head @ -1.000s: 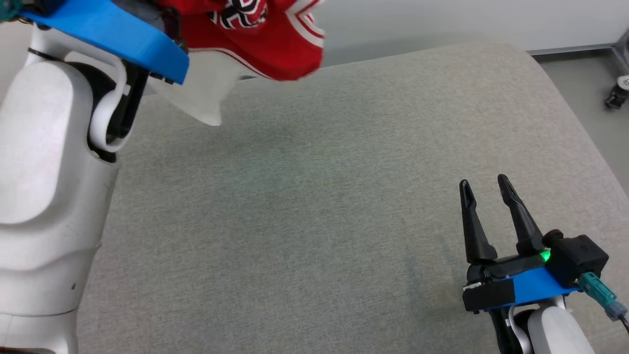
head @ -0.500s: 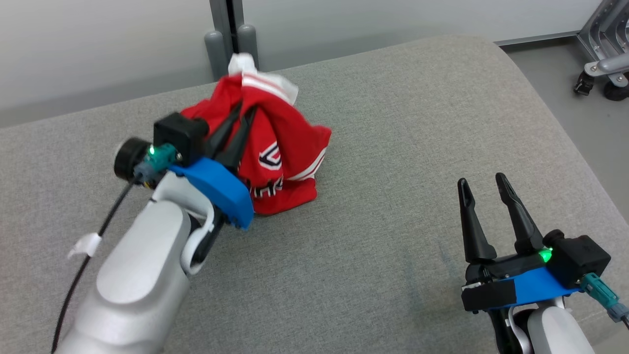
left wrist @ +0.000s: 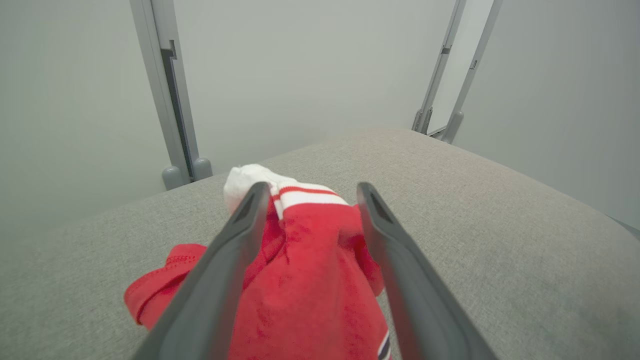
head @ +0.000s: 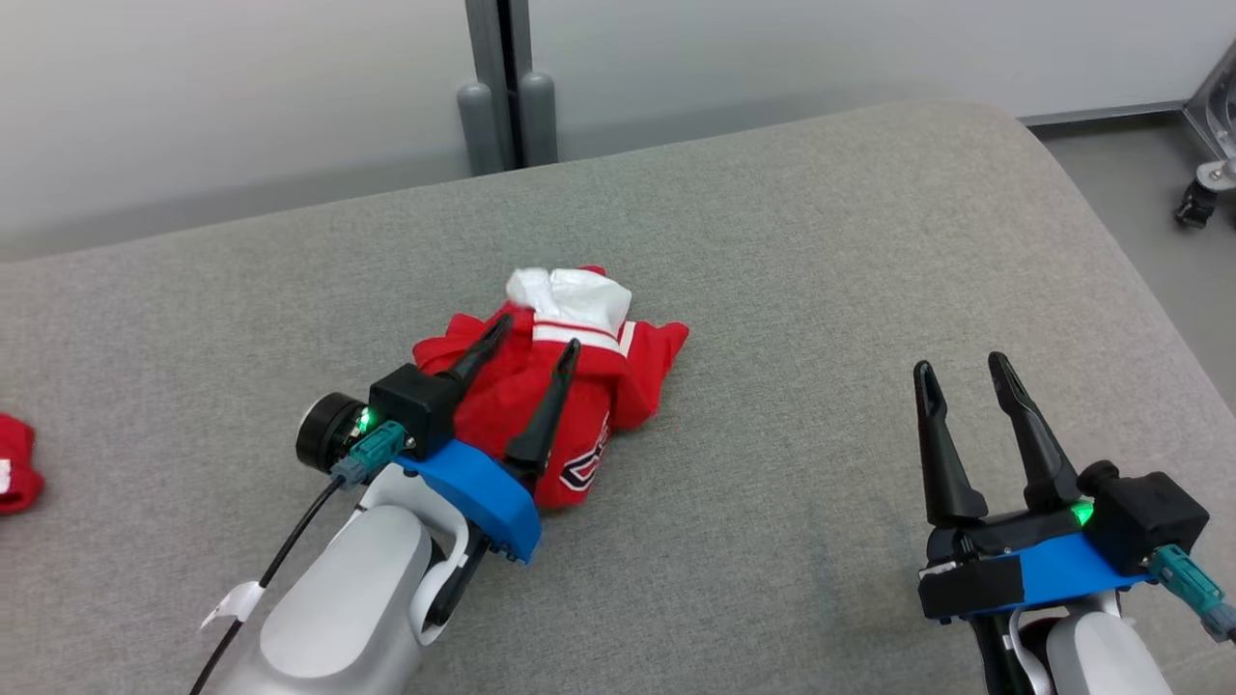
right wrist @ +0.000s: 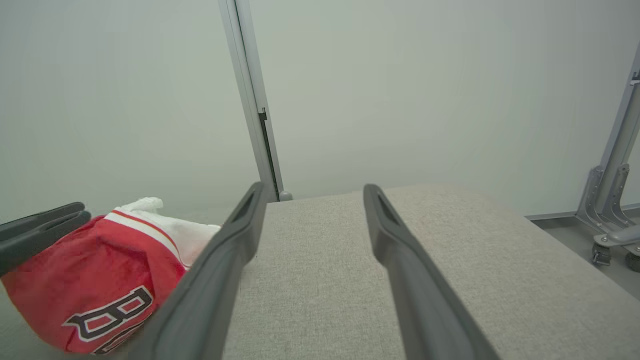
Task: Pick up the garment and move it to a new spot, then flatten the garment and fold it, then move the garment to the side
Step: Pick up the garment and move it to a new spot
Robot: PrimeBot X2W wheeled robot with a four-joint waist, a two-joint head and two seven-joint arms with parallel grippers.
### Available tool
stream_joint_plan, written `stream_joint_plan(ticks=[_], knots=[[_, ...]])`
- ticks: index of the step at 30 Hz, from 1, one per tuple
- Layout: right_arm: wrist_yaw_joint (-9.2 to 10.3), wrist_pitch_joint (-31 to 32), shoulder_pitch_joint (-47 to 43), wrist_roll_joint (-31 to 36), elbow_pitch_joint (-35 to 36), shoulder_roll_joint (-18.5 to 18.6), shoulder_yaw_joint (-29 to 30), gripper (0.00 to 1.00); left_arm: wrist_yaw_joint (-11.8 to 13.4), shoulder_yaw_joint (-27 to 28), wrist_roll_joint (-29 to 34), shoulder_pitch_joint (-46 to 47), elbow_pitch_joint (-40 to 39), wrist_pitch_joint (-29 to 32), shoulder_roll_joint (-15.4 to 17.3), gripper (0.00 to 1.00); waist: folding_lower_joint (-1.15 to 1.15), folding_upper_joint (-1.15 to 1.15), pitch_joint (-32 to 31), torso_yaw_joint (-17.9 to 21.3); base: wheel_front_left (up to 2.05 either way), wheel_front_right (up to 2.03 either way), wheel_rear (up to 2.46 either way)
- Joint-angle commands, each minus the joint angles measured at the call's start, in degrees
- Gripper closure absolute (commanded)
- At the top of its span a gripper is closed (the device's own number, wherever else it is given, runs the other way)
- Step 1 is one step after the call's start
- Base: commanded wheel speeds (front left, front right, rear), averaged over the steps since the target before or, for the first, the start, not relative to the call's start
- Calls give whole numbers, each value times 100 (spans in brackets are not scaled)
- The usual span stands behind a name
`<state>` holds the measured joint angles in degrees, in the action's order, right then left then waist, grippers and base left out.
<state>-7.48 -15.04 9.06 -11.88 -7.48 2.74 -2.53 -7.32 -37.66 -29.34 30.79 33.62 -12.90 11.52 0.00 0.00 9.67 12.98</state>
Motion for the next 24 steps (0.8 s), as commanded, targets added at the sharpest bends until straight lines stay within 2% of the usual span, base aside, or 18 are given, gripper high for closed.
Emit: stream_joint_plan(ticks=[1,9,16,24], knots=[[-3,-21,-105,35,-3,26,28,0,51,49,69,-62,-140,-102,-3,0,0,0,-59,-57,0,0,0],[-3,-21,-266,113,-6,27,165,0,392,591,74,-563,-938,-231,260,0,0,0,-346,-462,0,0,0],[-3,-21,-369,161,-27,27,243,0,754,1691,348,-1341,-1869,-232,544,0,0,0,-492,-871,0,0,0],[-3,-21,-471,207,-119,27,337,0,875,2582,817,-2153,-2234,-231,592,0,0,0,-637,-1245,0,0,0]])
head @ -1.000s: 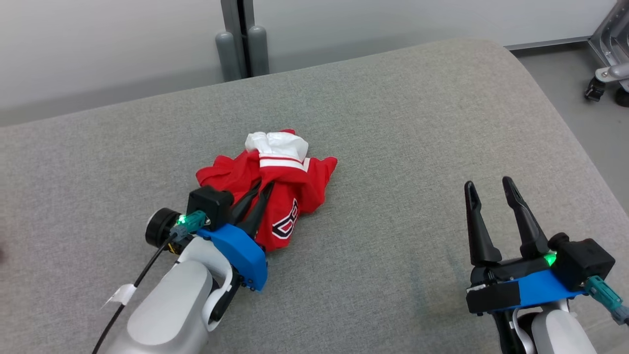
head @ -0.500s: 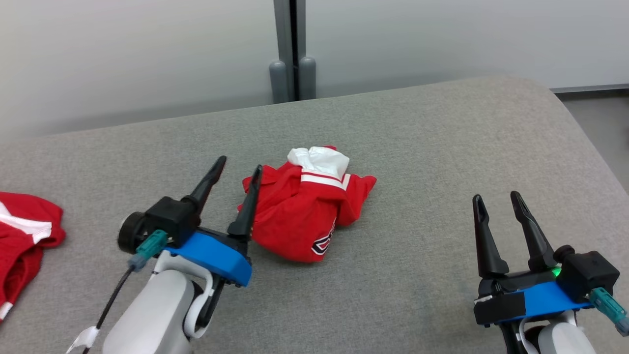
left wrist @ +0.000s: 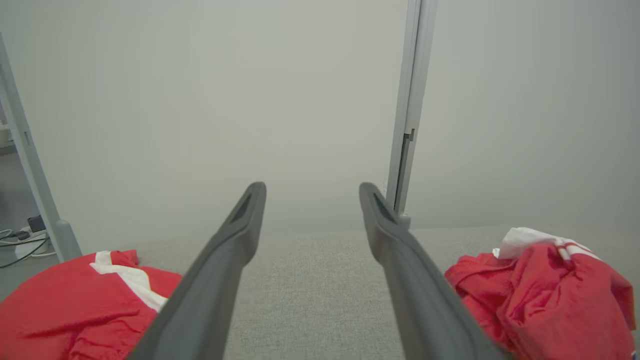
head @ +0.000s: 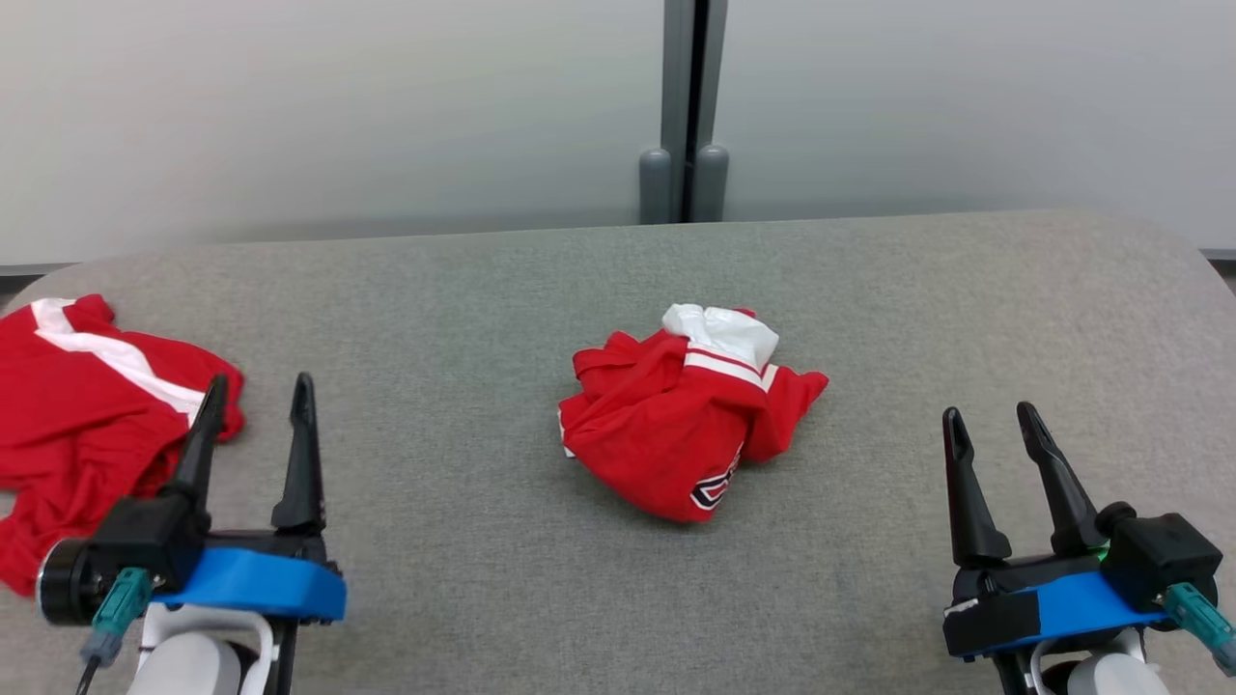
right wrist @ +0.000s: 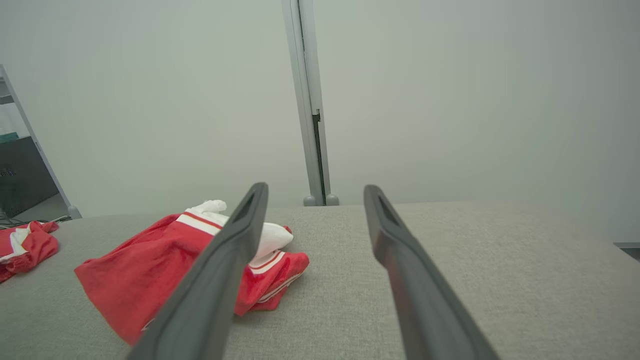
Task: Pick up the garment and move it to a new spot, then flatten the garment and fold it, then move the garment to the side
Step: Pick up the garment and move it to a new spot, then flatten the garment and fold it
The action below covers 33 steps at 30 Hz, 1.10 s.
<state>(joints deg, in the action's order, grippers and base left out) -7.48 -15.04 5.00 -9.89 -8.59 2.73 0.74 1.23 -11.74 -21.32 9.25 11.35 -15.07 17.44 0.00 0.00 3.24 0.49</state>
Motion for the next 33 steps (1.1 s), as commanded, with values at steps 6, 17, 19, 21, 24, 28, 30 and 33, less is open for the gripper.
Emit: stream_joint_plan(ticks=[6,17,19,21,24,28,30,33], knots=[[-3,-21,-143,65,-161,29,44,0,-69,229,286,-431,51,-15,-86,0,0,0,-120,-81,0,0,0],[-3,-22,-220,131,-521,28,73,0,-309,438,550,-617,385,-15,-387,0,0,0,-216,-60,0,0,0],[-3,-22,-211,138,-573,28,68,0,-328,474,594,-586,431,-15,-404,0,0,0,-226,-48,0,0,0],[-3,-22,-199,139,-609,28,63,0,-365,510,620,-565,462,-15,-419,0,0,0,-234,-36,0,0,0],[-3,-22,-188,152,-647,28,67,0,-384,563,653,-558,502,-15,-451,0,0,0,-248,-26,0,0,0],[-3,-22,-196,163,-694,28,73,0,-421,627,703,-568,530,-15,-486,0,0,0,-271,-30,0,0,0],[-3,-21,-191,166,-717,28,69,0,-436,653,737,-581,537,-15,-505,0,0,0,-277,-31,0,0,0],[-3,-22,-176,167,-740,28,60,0,-466,678,762,-599,547,-15,-534,0,0,0,-284,-33,0,0,0]])
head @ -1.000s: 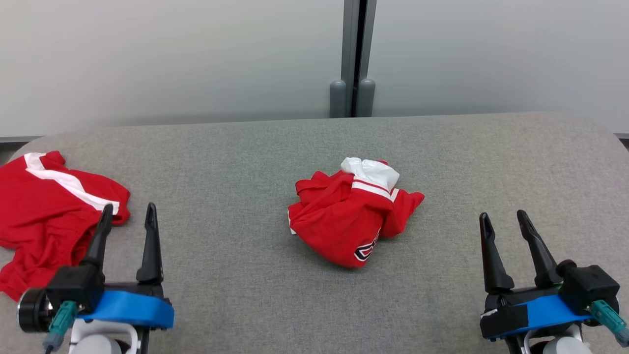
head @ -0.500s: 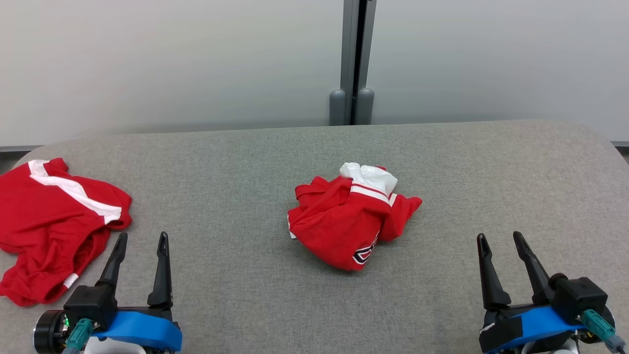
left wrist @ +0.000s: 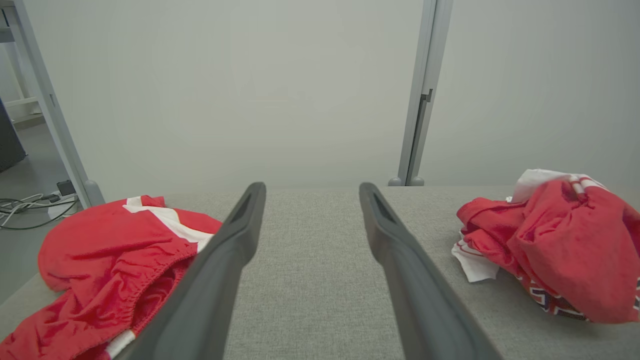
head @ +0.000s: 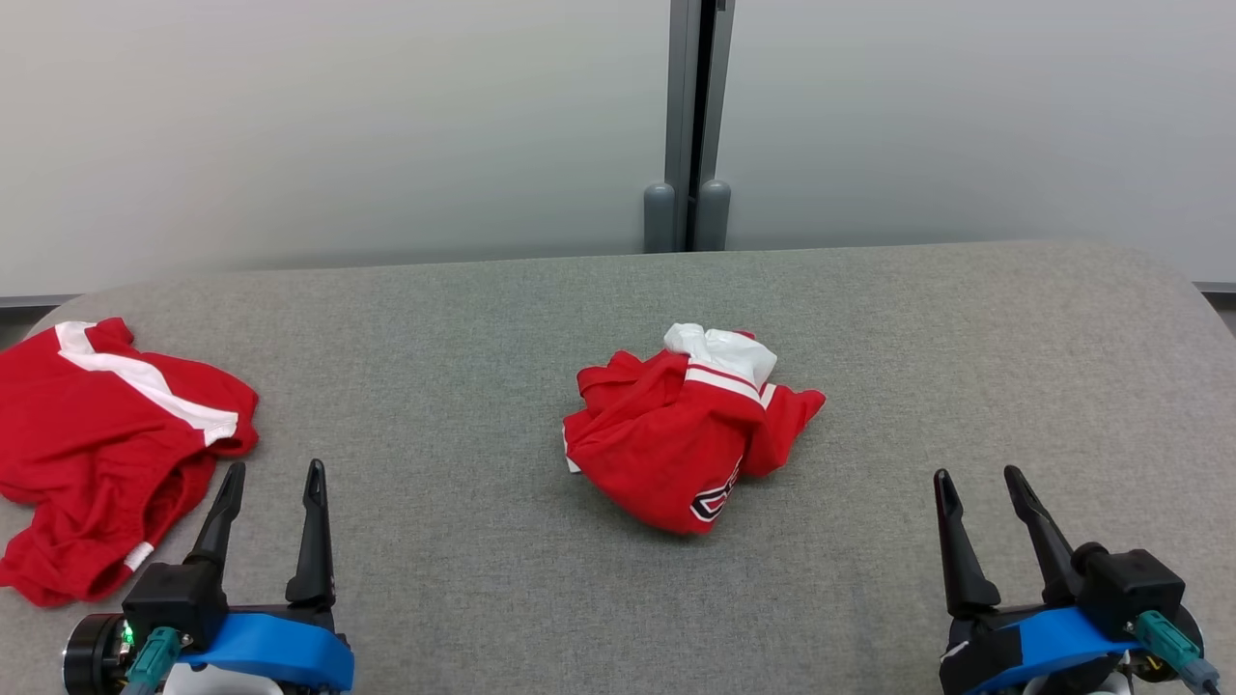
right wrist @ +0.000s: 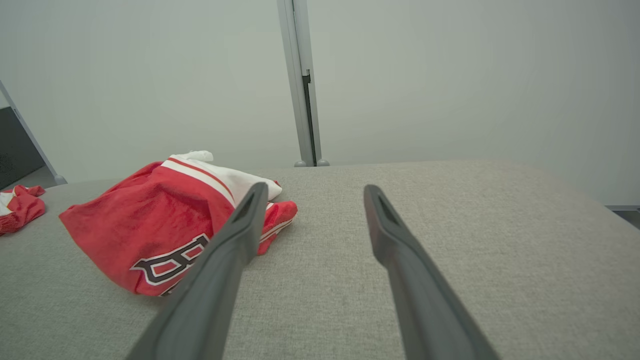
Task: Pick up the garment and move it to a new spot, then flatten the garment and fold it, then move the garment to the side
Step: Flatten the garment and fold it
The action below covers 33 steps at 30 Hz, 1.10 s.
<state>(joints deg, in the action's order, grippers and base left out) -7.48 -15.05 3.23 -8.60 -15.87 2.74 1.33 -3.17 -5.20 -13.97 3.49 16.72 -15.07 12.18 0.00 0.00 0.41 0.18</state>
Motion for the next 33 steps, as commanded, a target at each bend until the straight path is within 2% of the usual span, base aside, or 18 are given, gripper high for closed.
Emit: stream_joint_plan(ticks=[1,33], knots=[[-3,-21,0,38,-16,27,-3,0,-25,30,34,-31,15,-15,-19,0,0,0,-3,-2,0,0,0],[-3,-21,-6,50,-147,27,15,0,-142,201,255,47,120,-15,-173,0,0,0,-67,-4,0,0,0]])
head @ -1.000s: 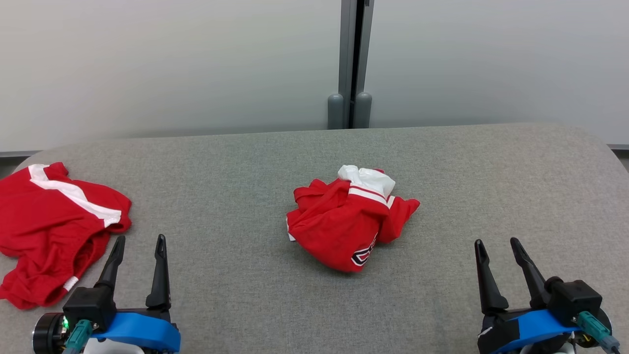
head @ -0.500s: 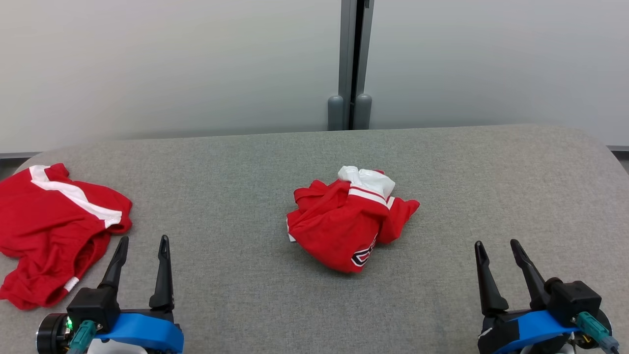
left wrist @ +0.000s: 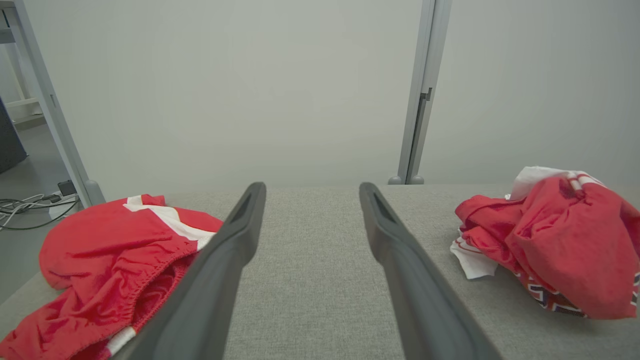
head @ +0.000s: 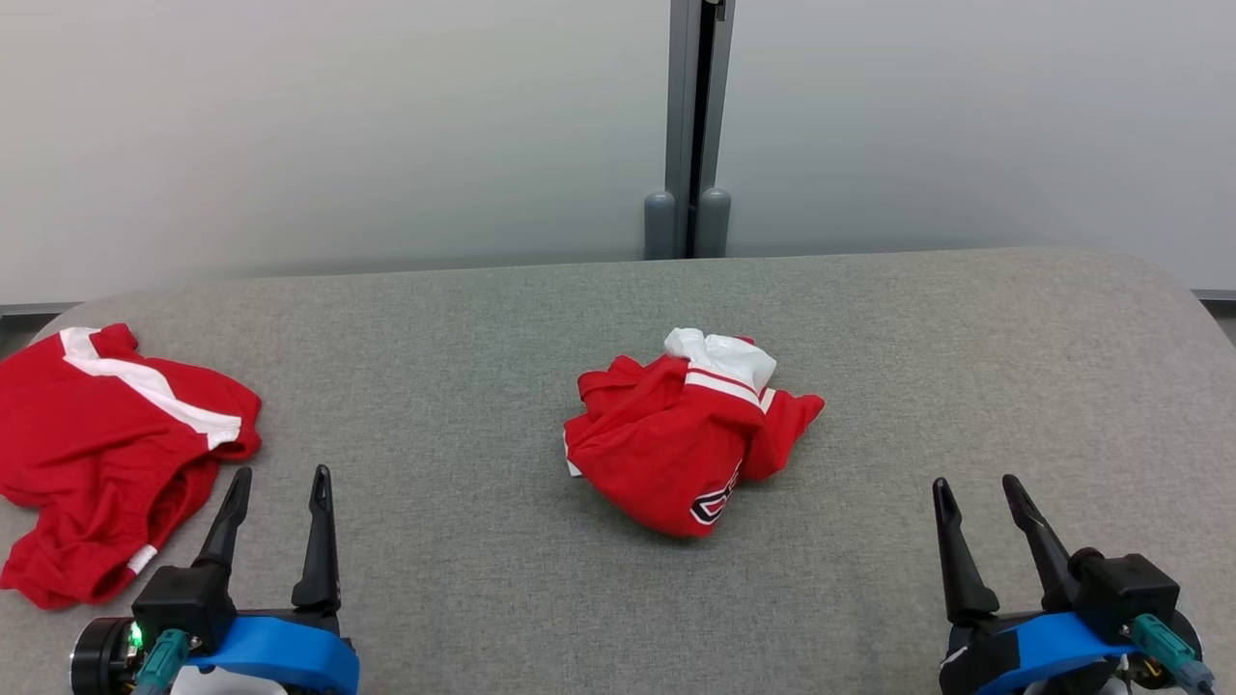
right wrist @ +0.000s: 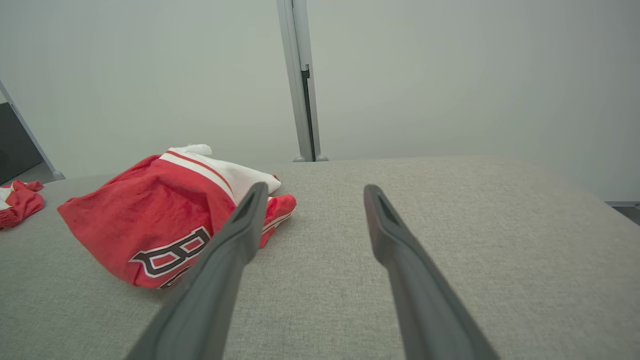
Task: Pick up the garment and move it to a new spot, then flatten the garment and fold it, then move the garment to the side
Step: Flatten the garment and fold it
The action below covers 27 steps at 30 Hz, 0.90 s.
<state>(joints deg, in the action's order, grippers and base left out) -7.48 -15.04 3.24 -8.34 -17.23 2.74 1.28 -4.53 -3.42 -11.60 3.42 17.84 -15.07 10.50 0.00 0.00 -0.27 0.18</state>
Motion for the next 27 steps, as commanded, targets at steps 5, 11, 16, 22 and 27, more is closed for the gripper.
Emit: stream_joint_plan(ticks=[5,11,16,22,27], knots=[[-3,-22,113,63,-90,27,89,0,-44,12,43,114,32,-15,-27,0,0,0,19,-50,0,0,0],[-3,52,547,261,-166,27,138,0,-88,-22,63,217,46,-15,-46,0,0,0,99,-170,0,0,0],[-3,257,1164,467,-312,29,215,0,-126,-84,91,378,38,-15,-81,0,0,0,250,-369,0,0,0],[-3,549,1908,639,-784,141,248,0,-161,-145,113,552,39,-15,-179,0,0,0,498,-640,0,0,0],[-3,820,2377,804,-1471,279,275,0,-193,-175,107,689,45,-15,-232,0,0,0,764,-848,0,0,0]])
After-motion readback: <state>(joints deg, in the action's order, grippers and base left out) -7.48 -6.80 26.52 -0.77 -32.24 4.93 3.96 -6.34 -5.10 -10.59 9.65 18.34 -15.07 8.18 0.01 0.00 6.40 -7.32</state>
